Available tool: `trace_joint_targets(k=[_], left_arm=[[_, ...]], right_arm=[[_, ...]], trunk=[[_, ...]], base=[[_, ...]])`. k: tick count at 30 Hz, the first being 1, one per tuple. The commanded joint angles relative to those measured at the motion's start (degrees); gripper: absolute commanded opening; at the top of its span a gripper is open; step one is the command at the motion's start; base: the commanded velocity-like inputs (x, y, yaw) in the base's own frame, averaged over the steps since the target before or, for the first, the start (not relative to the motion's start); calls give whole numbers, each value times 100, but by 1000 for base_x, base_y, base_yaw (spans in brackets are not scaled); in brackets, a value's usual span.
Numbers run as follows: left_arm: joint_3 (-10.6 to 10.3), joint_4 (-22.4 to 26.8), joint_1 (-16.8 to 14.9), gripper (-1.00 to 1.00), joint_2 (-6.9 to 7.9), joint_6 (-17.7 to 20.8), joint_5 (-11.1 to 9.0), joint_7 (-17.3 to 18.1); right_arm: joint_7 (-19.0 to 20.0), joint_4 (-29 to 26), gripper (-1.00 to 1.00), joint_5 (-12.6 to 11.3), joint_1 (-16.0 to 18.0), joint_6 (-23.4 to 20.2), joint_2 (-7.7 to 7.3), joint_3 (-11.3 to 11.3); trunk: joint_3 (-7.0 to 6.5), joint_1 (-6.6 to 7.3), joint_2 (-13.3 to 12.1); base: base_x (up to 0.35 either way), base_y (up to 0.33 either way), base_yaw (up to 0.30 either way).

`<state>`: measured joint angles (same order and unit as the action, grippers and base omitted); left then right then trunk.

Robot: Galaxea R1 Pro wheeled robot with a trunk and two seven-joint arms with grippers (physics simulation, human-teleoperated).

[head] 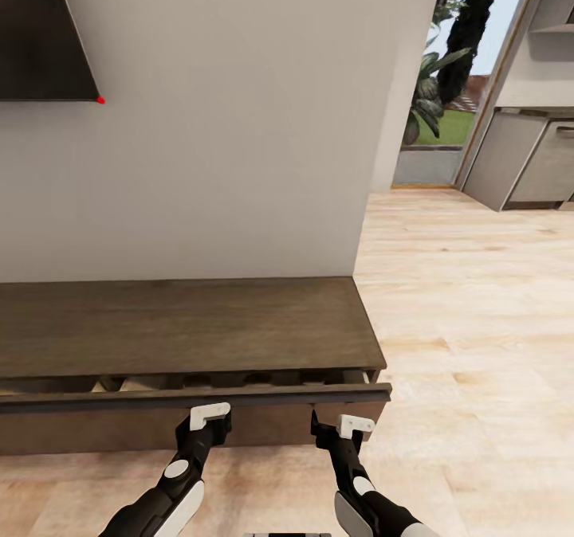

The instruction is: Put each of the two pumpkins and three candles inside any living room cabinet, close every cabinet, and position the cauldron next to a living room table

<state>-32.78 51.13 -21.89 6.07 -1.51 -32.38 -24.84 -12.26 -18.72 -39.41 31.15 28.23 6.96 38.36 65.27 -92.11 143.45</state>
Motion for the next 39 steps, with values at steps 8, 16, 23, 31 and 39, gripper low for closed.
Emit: trace_joint_targets(k=[8,16,23,31,39], left_arm=[[-36,15,-8,100,17,-16,-18,-39],[-36,20,-8,100,17,-17,-16,-39],[-28,20,-8,100,17,-20,-14,-39],[-23,25,-8,100,17,-29,-14,-31],[-19,24,-8,100,17,-24,-14,-30]], right_arm=[[-46,0,100,-23,5,16,-2,49],[-43,0,100,-23,3,16,-2,49],[-43,0,100,-31,4,16,-2,49],[-41,0,100,-32,5,16,-2,49],[-41,-1,100,-32,6,16,-2,49]], trunk=[[4,0,2],[4,0,2],[4,0,2],[4,0,2],[4,0,2]], base=[[104,0,0],[99,0,0],[83,0,0],[-3,0,0],[-162,0,0]])
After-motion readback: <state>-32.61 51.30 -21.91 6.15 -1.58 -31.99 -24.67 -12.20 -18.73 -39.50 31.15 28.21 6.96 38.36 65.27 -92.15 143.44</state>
